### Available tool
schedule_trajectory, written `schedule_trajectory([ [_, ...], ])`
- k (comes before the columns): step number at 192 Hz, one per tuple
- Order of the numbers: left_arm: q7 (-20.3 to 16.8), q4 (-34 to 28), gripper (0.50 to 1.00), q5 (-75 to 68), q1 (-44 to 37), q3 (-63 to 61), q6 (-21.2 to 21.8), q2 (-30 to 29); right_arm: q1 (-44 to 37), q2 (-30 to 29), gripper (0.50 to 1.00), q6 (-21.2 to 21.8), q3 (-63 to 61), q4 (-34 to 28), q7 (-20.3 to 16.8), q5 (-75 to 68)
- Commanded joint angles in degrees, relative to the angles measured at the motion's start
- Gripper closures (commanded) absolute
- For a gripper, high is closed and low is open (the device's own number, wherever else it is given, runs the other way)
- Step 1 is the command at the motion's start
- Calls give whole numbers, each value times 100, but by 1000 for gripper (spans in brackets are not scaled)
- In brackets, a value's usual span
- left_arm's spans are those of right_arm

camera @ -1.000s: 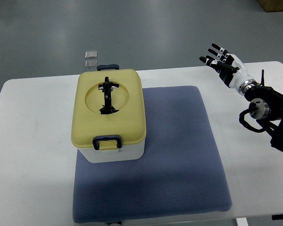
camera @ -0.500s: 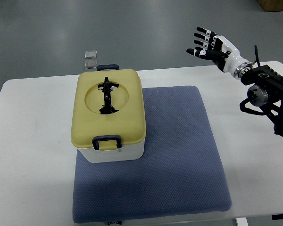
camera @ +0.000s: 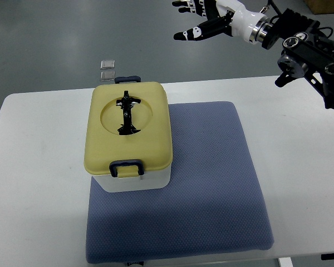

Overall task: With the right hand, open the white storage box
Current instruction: 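Move the right hand over the yellow lid's black center handle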

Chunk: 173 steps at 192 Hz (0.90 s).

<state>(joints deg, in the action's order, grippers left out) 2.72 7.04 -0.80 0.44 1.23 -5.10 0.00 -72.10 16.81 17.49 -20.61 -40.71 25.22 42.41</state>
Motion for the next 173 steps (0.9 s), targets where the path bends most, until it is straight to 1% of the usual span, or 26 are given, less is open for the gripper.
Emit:
schedule_trajectory([
  [1,-8,8,500,1,9,0,0,0,-357,-20,579,53,496,2,351,618],
  [17,1,8,500,1,0,0,0,0,-603,-64,579,159,716,-42,580,1172],
  [32,1,8,500,1,9,-9,0,0,-805,-196,579,185,944,-121,721,1577],
  [57,1,-1,500,1,9,-9,0,0,-1130,-371,579,185,1349,-227,978,1902],
  [109,-8,-1,500,1,0,0,0,0,-1508,-943,579,115,2070,-280,978,2684],
  [134,-8,-1,500,1,9,0,9,0,-1816,-1215,581,97,2412,-280,978,3018],
  [173,1,-1,500,1,9,0,0,0,-2326,-1523,581,-70,2931,-280,978,3265],
])
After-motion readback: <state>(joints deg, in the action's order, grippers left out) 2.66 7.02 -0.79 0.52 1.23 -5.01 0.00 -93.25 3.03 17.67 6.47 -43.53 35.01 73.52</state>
